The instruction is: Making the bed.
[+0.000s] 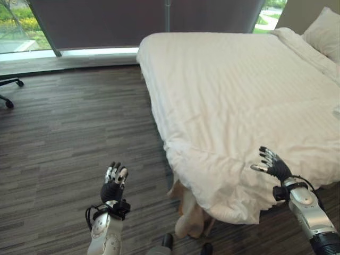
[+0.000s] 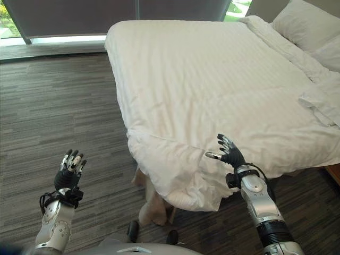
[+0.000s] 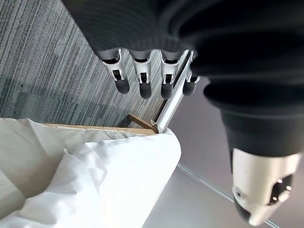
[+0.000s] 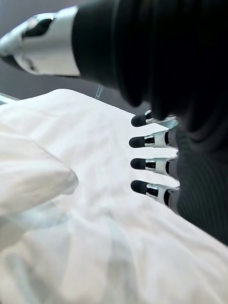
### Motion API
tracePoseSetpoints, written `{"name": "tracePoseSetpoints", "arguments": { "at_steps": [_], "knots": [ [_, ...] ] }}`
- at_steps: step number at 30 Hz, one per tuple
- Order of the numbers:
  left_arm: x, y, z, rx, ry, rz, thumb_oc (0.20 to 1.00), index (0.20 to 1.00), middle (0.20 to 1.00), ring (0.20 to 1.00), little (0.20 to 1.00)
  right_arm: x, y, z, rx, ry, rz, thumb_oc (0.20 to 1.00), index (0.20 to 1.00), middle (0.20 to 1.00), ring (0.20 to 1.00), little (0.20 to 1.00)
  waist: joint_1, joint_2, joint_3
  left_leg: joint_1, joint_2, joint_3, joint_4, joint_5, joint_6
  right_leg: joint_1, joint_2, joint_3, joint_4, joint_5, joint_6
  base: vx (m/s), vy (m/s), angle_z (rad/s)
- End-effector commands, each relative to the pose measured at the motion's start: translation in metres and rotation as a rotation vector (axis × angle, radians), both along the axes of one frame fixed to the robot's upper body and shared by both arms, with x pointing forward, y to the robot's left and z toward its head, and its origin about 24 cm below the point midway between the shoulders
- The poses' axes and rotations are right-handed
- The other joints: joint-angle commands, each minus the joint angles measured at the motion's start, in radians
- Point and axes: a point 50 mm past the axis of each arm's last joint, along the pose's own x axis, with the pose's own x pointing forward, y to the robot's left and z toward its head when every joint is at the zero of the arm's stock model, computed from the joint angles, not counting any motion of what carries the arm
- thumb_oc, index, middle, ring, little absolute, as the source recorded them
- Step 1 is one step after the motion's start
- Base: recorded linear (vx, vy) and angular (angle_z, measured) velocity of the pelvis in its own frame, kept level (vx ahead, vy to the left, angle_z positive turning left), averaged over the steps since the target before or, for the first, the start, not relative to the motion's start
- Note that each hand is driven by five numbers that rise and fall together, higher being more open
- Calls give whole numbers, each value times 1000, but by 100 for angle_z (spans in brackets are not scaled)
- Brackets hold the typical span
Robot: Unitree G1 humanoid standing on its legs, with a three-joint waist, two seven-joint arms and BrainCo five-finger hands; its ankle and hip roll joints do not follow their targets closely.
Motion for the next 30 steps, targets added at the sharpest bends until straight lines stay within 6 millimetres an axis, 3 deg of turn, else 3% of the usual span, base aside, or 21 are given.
{"name": "tracePoseSetpoints", "arguments": {
  "at_steps": [1,11,20,21,22,30],
  "knots": [
    [15,1,15,48,-79,-51,1000,1000,1000,1000,1000,28,17,26,-150,-89,140,1000,1000,1000,1000,1000,37,-2,-10,-8,38,22,10,8,-32,-15,-55,-17,17,45,66,0,0,0],
    [16,1,12,39,-67,-38,1000,1000,1000,1000,1000,47,70,23,-173,-92,306,1000,1000,1000,1000,1000,77,-3,24,-54,37,17,10,20,-31,-59,-56,-16,17,56,69,-6,3,1],
    [20,4,16,39,-78,0,1000,1000,1000,1000,1000,48,95,15,-129,-66,365,1000,1000,1000,1000,1000,97,-4,46,-81,27,0,10,29,-29,-76,-58,-23,17,60,71,-8,7,1],
    [20,4,16,38,-78,1,1000,1000,1000,1000,1000,47,97,14,-128,-61,375,316,316,316,316,316,97,-5,47,-80,27,-1,10,29,-29,-75,-59,-24,17,59,71,0,0,0],
    [20,4,16,38,-78,1,1000,1000,1000,1000,1000,47,97,14,-128,-61,375,200,200,200,200,200,96,-5,47,-80,27,-1,10,29,-29,-75,-59,-24,17,59,71,0,0,0],
    [19,11,18,50,-89,27,1000,1000,1000,1000,1000,22,130,-3,-172,9,619,200,200,200,200,200,109,-17,56,-75,19,-18,10,25,-25,-65,-66,-36,17,56,74,-5,8,6]
  ]
}}
